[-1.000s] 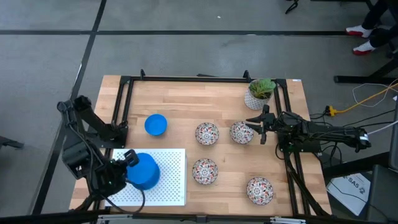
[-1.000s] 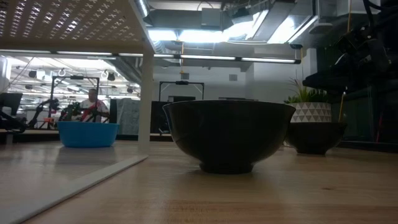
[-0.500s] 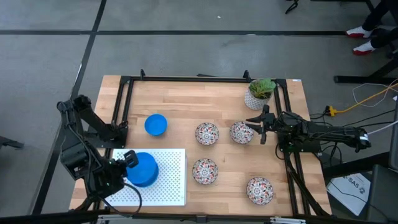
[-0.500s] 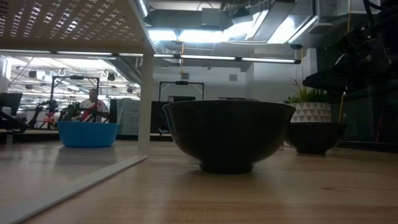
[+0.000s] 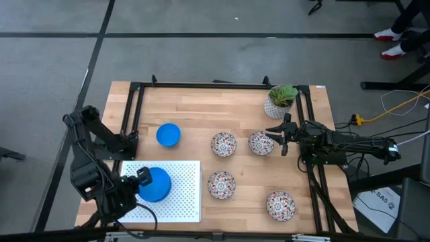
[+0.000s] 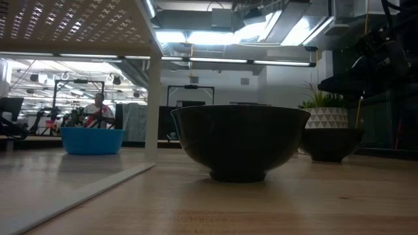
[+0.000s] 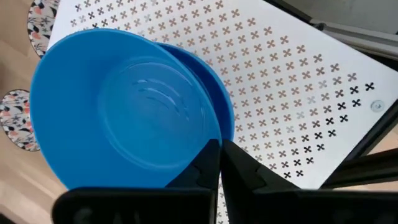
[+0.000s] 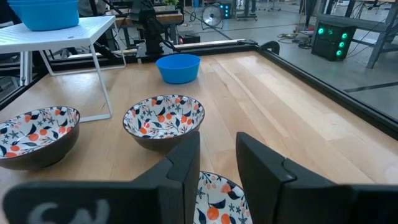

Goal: Pick & Place Mini bowls
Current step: Stack the blue bowl on the stacked blue bowls on the shelf

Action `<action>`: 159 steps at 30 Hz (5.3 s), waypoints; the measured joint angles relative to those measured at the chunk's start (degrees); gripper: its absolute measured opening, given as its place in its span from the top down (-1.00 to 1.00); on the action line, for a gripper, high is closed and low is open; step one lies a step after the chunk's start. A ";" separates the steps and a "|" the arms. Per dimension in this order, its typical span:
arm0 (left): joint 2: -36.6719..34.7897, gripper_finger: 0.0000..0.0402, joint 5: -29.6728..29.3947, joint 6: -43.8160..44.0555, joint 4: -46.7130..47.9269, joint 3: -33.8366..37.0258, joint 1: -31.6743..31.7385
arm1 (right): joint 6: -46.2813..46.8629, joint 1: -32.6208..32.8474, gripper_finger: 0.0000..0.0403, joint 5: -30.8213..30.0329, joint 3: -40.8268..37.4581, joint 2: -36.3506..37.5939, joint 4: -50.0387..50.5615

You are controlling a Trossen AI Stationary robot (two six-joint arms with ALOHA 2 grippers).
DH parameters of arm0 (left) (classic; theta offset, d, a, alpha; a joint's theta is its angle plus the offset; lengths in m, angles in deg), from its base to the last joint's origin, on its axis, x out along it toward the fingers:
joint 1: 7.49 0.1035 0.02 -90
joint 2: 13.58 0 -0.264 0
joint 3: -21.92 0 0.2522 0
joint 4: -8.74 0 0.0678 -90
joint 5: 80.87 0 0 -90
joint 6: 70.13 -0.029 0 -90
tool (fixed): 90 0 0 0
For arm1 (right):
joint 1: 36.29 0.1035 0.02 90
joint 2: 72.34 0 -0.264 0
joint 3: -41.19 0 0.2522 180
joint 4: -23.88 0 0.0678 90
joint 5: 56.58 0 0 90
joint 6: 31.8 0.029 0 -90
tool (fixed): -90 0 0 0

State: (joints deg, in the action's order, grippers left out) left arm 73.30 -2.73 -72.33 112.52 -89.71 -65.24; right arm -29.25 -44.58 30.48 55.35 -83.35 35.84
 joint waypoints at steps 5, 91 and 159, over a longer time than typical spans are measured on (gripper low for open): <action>0.36 0.98 0.94 0.35 0.00 0.00 1.56 | 0.00 0.01 0.49 -0.02 0.00 0.00 0.00; -14.87 0.97 -12.64 -2.10 -2.80 -3.69 32.32 | 0.00 0.02 0.49 0.00 0.00 0.00 0.00; -15.12 0.32 17.42 -8.44 -27.00 44.29 87.98 | -0.02 0.00 0.49 0.00 0.00 -0.01 0.00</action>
State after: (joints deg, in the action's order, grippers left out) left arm 58.19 14.69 -80.77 85.53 -45.41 22.74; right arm -29.27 -44.58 30.48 55.35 -83.36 35.84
